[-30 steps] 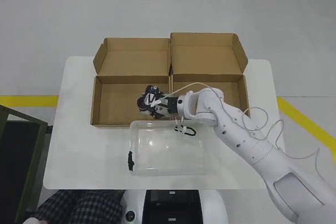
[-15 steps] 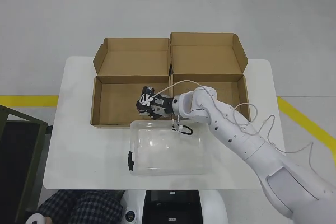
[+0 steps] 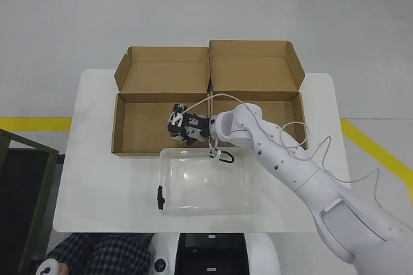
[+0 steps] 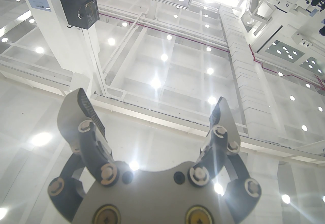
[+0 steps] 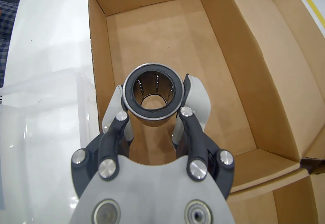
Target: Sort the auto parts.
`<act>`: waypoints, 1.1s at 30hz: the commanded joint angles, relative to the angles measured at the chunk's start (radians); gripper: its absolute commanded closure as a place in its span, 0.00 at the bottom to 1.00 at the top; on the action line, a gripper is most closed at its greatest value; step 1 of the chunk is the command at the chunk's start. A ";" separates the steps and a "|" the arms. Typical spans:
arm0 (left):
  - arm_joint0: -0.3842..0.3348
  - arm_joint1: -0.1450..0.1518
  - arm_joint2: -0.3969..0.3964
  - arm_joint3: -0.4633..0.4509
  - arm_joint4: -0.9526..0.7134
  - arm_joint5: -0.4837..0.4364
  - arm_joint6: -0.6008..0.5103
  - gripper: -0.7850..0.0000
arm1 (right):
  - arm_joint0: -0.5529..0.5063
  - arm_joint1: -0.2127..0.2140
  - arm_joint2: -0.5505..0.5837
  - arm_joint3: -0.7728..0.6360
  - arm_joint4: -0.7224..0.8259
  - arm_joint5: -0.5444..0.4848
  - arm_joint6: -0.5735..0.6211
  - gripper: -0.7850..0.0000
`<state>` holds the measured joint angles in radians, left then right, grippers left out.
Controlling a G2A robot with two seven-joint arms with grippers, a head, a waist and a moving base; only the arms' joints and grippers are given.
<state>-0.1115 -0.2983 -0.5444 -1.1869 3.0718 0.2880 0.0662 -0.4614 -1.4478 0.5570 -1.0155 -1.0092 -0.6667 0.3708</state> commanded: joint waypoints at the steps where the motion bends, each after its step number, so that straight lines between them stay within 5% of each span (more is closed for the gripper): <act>1: 0.000 0.000 0.000 0.000 0.000 0.000 0.000 0.00 | 0.002 -0.004 0.001 0.009 0.000 0.000 0.003 0.75; 5: 0.000 0.000 0.000 0.000 0.000 0.000 0.000 0.00 | 0.007 -0.011 0.002 0.021 -0.004 0.001 0.017 0.62; 17: 0.000 0.000 0.000 0.000 0.000 0.000 0.000 0.00 | 0.005 -0.021 0.020 0.032 -0.021 -0.009 0.036 0.53; 20: 0.000 0.000 0.000 0.000 0.000 0.000 0.000 0.00 | 0.002 -0.022 0.027 0.031 -0.028 -0.006 0.038 0.24; 33: 0.000 0.000 0.000 0.000 0.000 0.000 0.000 0.00 | -0.028 0.005 0.118 -0.104 -0.042 -0.029 0.025 0.31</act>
<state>-0.1115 -0.2983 -0.5444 -1.1869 3.0718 0.2880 0.0662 -0.4837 -1.4466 0.6635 -1.1005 -1.0523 -0.6943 0.3952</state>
